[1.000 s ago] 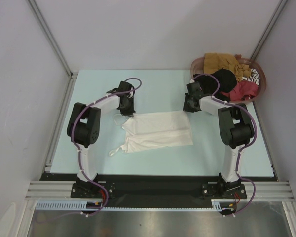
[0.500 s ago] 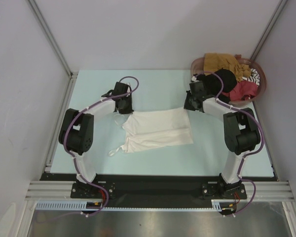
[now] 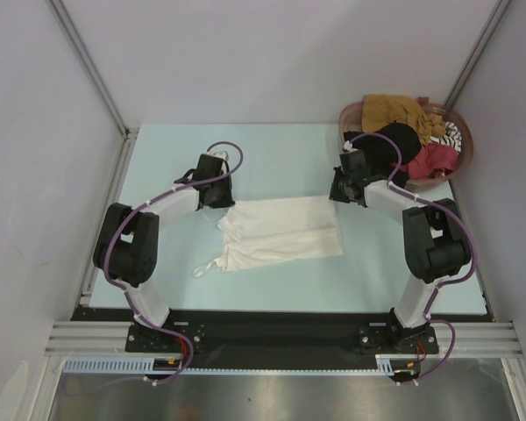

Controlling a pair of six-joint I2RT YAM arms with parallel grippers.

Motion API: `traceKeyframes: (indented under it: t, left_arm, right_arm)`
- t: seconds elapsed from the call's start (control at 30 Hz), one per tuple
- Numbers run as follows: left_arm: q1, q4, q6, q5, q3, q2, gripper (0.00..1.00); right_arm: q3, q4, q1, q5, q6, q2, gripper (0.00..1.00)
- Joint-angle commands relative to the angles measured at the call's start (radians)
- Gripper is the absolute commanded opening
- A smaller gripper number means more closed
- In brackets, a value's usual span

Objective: Fold and stack the tank tops

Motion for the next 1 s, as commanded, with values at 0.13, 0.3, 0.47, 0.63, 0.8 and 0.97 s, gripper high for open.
traceKeyframes:
  t: [0.13,0.3,0.47,0.63,0.8,0.97]
  left_arm:
    - [-0.017,0.088,0.0,-0.011,-0.071,-0.099,0.0]
    - [-0.04,0.119,-0.003,-0.031,-0.129,-0.145,0.0]
    - [-0.062,0.097,-0.017,-0.051,-0.167,-0.174,0.0]
    - [-0.088,0.101,-0.028,-0.093,-0.226,-0.24,0.0]
    - [-0.112,0.1,-0.042,-0.114,-0.279,-0.292,0.0]
    - [-0.146,0.122,-0.052,-0.153,-0.339,-0.356,0.0]
  right_arm:
    - [-0.065,0.043,0.001,0.009,0.019,-0.11,0.0]
    - [-0.102,0.043,0.001,0.009,0.025,-0.151,0.0]
    - [-0.155,0.046,0.009,0.012,0.031,-0.197,0.0]
    - [-0.192,0.04,0.018,0.017,0.034,-0.239,0.0]
    - [-0.224,0.034,0.027,0.025,0.036,-0.283,0.0]
    - [-0.251,0.025,0.044,0.028,0.036,-0.326,0.0]
